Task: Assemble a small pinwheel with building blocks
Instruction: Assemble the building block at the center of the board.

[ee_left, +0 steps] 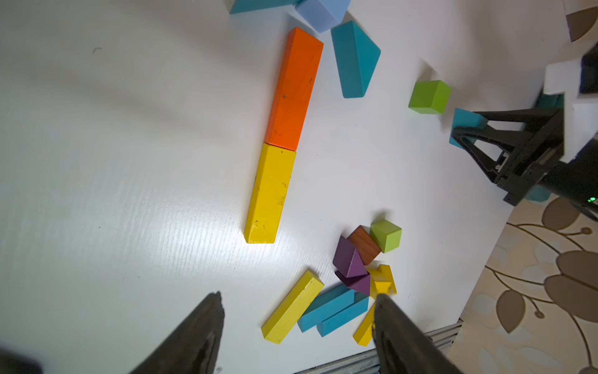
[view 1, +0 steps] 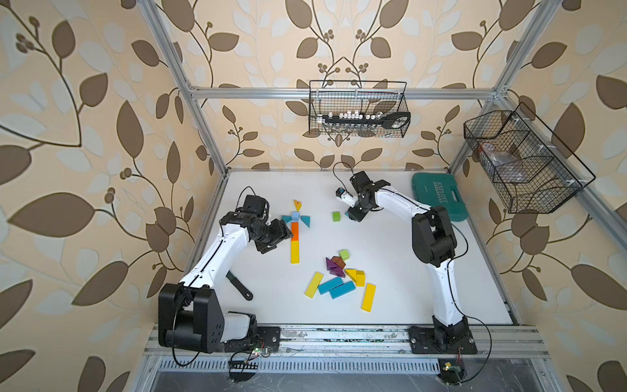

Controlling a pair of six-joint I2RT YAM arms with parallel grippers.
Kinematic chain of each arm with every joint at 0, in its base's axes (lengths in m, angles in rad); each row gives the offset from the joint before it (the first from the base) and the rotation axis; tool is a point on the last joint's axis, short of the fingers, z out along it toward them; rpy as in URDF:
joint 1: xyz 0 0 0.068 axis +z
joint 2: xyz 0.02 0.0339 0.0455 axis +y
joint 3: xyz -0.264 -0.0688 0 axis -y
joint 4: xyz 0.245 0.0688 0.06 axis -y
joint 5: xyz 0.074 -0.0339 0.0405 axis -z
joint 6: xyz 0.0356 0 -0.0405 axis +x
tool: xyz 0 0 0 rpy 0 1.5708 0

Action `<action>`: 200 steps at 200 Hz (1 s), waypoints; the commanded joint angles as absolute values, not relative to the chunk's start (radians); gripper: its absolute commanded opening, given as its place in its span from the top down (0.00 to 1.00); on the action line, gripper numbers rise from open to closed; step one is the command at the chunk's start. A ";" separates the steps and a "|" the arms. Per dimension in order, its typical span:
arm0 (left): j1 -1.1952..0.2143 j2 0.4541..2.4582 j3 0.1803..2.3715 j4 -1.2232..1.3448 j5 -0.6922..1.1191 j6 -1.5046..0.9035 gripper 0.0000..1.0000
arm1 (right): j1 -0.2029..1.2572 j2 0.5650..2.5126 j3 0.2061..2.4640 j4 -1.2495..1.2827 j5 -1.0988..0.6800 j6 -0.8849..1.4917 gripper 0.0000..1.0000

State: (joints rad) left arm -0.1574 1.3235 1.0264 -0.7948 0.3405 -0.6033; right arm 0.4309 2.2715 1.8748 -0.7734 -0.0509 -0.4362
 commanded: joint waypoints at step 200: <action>-0.158 1.352 1.011 -0.807 0.329 -0.568 0.20 | 0.455 2.419 2.035 -0.884 -0.054 -0.451 0.70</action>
State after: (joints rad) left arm -0.1570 1.3544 1.0096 -0.7956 0.3378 -0.5911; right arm 0.4496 2.3859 2.0163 -0.8501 -0.0299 -0.4397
